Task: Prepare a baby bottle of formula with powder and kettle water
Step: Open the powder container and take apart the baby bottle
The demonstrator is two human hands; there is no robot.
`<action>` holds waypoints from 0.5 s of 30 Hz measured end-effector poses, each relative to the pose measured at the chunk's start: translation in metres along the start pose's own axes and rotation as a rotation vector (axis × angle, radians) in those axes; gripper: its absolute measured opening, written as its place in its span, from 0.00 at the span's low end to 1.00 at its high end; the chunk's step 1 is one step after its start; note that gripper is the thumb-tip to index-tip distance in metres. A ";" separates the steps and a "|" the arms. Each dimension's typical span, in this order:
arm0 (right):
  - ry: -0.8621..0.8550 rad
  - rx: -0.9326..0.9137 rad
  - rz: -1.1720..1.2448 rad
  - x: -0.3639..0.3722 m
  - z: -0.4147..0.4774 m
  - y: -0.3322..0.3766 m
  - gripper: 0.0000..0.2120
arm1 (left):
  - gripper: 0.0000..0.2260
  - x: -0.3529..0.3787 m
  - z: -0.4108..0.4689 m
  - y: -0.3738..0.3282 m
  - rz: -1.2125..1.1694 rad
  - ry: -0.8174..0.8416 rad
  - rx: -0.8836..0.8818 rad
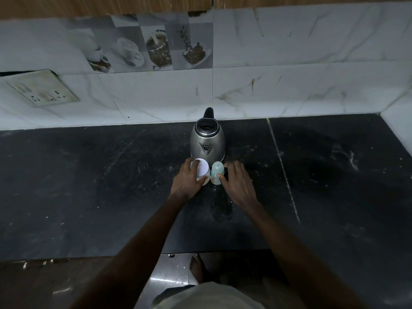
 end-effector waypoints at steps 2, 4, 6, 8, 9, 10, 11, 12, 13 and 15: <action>0.012 0.001 0.019 0.004 -0.004 -0.001 0.16 | 0.32 0.002 0.002 0.002 -0.029 0.004 -0.016; 0.001 -0.009 0.018 0.006 -0.011 0.002 0.12 | 0.34 0.003 0.003 0.003 -0.049 -0.001 -0.020; -0.002 -0.029 -0.013 0.011 -0.018 0.008 0.11 | 0.34 0.002 0.003 0.004 -0.068 -0.010 -0.022; 0.012 -0.048 -0.037 0.017 -0.023 0.014 0.11 | 0.34 0.000 0.004 0.004 -0.089 -0.020 -0.028; 0.022 -0.053 -0.040 0.020 -0.026 0.016 0.11 | 0.34 -0.001 0.003 0.004 -0.098 -0.021 -0.028; 0.032 -0.053 -0.042 0.024 -0.028 0.017 0.11 | 0.35 -0.003 0.003 0.004 -0.102 -0.020 -0.023; 0.057 -0.044 -0.042 0.028 -0.030 0.018 0.12 | 0.35 -0.004 0.002 0.004 -0.099 -0.014 -0.013; 0.095 -0.024 -0.035 0.034 -0.031 0.017 0.13 | 0.36 -0.004 0.000 0.005 -0.096 -0.007 -0.001; 0.140 0.009 -0.024 0.041 -0.033 0.015 0.13 | 0.36 -0.005 -0.002 0.006 -0.093 -0.001 0.012; 0.208 0.084 -0.001 0.052 -0.037 0.011 0.14 | 0.37 -0.004 -0.006 0.008 -0.094 0.004 0.032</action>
Point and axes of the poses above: each hand's wrist, its own z-axis towards the middle knuckle, its own x-axis out of the palm, y = z × x, the point moved 8 cm from there along z, towards the middle knuckle, and after that the axes turned 14 degrees about z, right-handed, at the moved point
